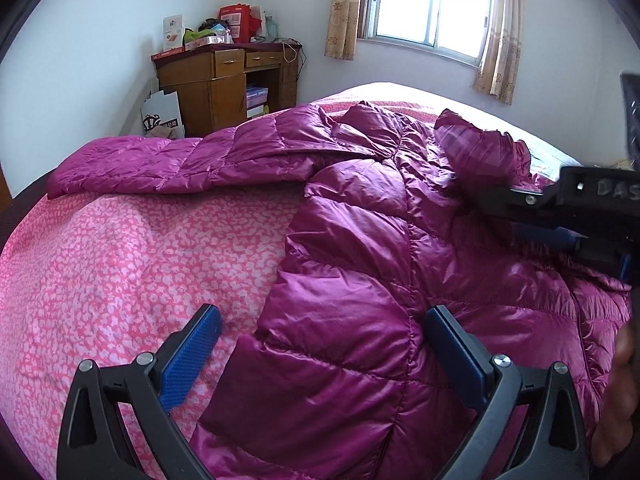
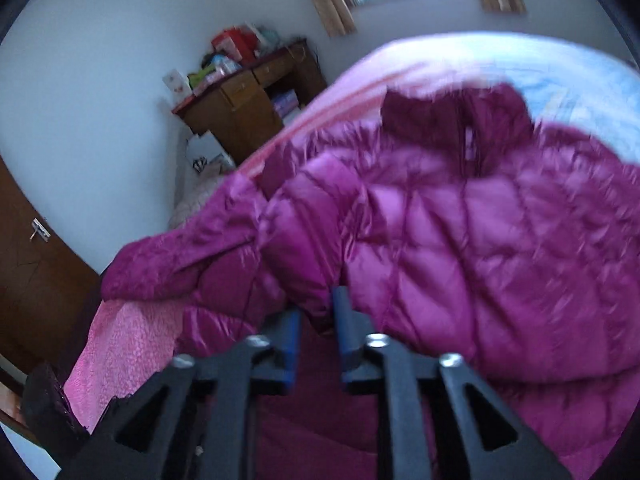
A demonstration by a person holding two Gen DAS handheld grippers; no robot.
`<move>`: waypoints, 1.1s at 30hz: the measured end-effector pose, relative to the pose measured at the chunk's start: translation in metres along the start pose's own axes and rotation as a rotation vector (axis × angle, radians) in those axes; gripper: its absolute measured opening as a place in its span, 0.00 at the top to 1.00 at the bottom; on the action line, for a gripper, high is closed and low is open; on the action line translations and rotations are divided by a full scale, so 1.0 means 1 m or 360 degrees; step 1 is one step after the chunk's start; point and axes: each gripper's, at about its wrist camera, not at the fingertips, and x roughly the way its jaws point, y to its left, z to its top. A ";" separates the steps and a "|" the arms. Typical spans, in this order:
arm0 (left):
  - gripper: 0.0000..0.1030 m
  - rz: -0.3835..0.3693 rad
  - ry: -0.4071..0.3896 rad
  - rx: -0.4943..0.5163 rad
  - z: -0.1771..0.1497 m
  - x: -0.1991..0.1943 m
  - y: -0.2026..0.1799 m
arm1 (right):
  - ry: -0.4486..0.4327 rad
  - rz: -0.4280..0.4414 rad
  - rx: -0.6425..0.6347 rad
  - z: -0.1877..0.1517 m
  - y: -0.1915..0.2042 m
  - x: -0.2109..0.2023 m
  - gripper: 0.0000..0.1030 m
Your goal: Fold large clothes
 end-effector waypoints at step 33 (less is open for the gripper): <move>0.01 0.0012 0.0012 0.0011 -0.001 0.003 -0.002 | -0.0344 -0.0424 -0.0106 -0.001 -0.025 -0.079 0.25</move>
